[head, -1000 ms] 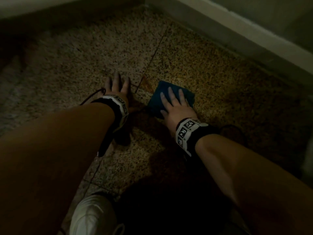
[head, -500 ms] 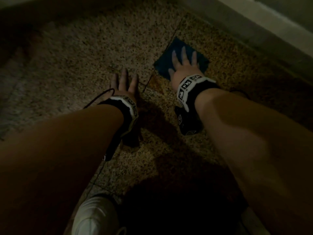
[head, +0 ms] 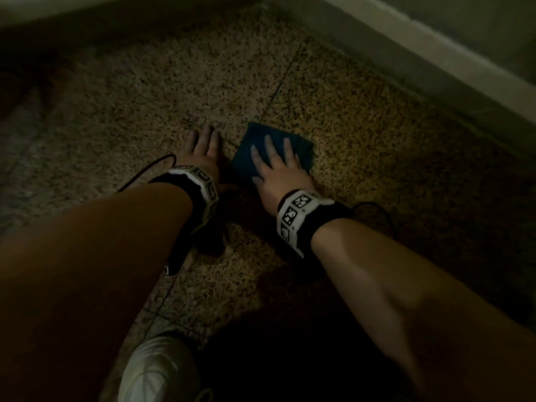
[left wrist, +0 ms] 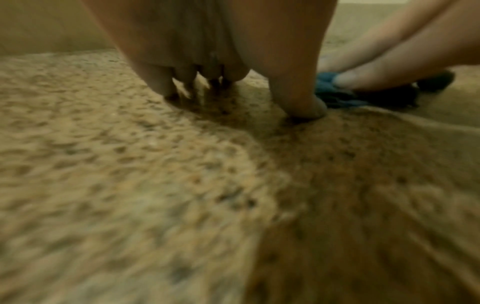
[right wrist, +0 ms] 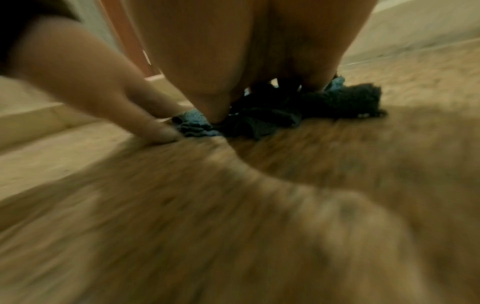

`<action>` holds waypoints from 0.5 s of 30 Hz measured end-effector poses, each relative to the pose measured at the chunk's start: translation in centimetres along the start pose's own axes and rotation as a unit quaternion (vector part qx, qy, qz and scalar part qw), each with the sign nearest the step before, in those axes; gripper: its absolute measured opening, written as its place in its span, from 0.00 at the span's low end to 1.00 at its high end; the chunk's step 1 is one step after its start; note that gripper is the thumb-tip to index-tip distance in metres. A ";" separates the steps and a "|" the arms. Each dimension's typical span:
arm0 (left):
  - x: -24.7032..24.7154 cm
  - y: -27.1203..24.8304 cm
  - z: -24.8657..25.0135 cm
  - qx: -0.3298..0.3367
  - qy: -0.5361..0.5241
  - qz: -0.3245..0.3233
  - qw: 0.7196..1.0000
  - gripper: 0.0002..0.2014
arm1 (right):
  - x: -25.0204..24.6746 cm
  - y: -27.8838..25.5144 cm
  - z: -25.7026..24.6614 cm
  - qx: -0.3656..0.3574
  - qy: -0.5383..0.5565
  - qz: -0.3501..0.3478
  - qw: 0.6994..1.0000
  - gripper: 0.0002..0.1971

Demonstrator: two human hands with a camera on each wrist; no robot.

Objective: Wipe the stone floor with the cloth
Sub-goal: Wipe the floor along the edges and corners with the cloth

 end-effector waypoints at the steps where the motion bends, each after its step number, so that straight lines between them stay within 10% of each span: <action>1: 0.0 -0.2 -0.3 -0.004 0.017 0.013 1.000 0.53 | 0.4 -0.3 -0.2 -0.007 -0.001 0.004 1.000 0.29; 15: 0.8 3.0 -2.7 0.007 0.004 0.066 0.998 0.56 | -5.4 5.6 0.3 0.055 0.027 0.002 0.998 0.31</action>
Point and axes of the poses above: each hand's wrist, its own y-axis towards the middle knuckle, its own x-axis out of the palm, z = x × y, the point moved 4 cm from there along y, towards the middle knuckle, and after that the axes turned 1 degree about -z, right-handed, at the moved point
